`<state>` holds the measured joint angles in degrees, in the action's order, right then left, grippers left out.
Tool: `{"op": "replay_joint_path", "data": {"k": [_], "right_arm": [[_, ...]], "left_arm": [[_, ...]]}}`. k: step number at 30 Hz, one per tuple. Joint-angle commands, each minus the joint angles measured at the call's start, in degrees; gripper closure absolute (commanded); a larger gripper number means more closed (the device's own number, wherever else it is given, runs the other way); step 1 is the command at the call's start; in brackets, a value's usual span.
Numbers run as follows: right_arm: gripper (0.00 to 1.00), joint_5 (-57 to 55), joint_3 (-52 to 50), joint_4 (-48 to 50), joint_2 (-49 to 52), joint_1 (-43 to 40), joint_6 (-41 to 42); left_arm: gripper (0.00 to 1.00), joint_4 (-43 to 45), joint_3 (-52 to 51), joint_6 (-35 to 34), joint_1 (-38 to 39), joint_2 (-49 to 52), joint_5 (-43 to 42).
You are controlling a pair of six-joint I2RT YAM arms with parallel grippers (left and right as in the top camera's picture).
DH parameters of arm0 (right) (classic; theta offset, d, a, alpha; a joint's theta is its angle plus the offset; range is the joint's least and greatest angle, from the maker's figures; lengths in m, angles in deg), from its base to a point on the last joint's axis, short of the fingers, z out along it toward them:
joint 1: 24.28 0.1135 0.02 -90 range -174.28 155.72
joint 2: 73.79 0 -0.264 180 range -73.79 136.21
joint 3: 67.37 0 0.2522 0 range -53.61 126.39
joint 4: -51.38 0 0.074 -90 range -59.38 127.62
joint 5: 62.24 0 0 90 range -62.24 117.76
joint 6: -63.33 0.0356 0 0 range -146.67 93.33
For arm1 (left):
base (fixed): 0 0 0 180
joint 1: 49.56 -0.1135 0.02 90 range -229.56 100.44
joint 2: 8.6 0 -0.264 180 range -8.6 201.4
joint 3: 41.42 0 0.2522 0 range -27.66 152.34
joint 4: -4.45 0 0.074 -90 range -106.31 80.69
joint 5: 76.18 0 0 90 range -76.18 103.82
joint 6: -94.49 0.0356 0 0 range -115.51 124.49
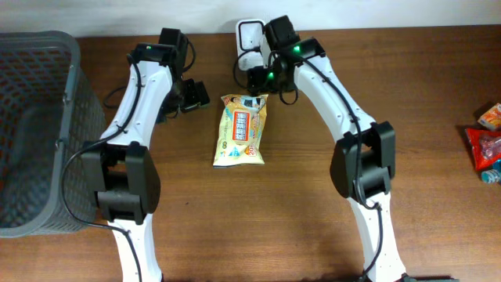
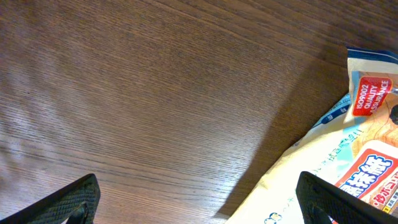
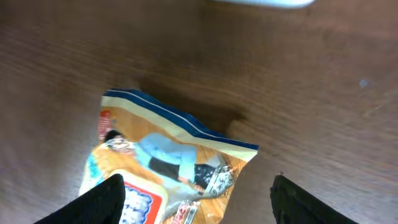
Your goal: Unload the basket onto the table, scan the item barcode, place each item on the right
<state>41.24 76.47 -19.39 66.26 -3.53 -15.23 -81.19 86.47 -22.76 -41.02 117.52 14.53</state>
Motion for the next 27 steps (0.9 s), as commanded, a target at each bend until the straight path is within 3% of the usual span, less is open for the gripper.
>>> {"op": "replay_joint_path", "data": {"k": [1, 4, 5, 8, 10, 12, 14, 17, 22, 24, 27], "right_arm": [[0.27, 1.38, 0.59, -0.24, 3.78, -0.35, 6.08], [0.30, 1.36, 0.59, 0.55, 5.57, -0.37, 7.54], [0.35, 1.27, 0.59, 0.96, 5.97, -0.37, 7.45], [0.75, 1.07, 0.59, 1.16, 6.60, -0.59, 7.45], [0.96, 0.70, 0.61, 1.03, 6.58, -0.66, 7.30], [0.96, -0.90, 0.66, -1.18, 6.54, -1.38, 7.72], [0.96, -9.68, 0.66, -6.67, 5.75, -2.82, 11.89], [0.96, -20.24, 0.68, -17.14, 3.54, -5.33, 11.87], [0.96, -16.44, 0.66, -35.93, 2.64, -5.33, 4.15], [0.96, -16.28, 1.11, -35.71, 1.90, -5.03, 3.32], [0.96, -12.22, 5.46, -25.55, 1.40, -5.95, 0.46]], "left_arm": [[0.01, -0.15, -0.44, -0.09, -0.13, 0.50, 0.59], [0.01, -0.17, -0.44, -0.09, -0.13, 0.50, 0.57], [0.01, -0.17, -0.44, -0.09, -0.13, 0.50, 0.57], [0.01, -0.13, -0.44, -0.09, -0.13, 0.50, 0.59], [0.01, -0.15, -0.44, -0.07, -0.13, 0.50, 0.59], [0.01, -0.15, -0.48, -0.07, -0.13, 0.50, 0.59], [0.01, -0.17, -0.52, -0.07, -0.11, 0.50, 0.59], [0.01, -0.15, -0.52, -0.07, -0.07, 0.50, 0.35], [0.00, 0.15, -0.55, -0.07, 0.70, 0.52, 0.13], [0.02, 0.24, -0.55, -0.09, 1.14, 0.52, 0.15], [0.06, 0.44, -0.55, -0.09, 1.16, 0.50, 0.15]]}}
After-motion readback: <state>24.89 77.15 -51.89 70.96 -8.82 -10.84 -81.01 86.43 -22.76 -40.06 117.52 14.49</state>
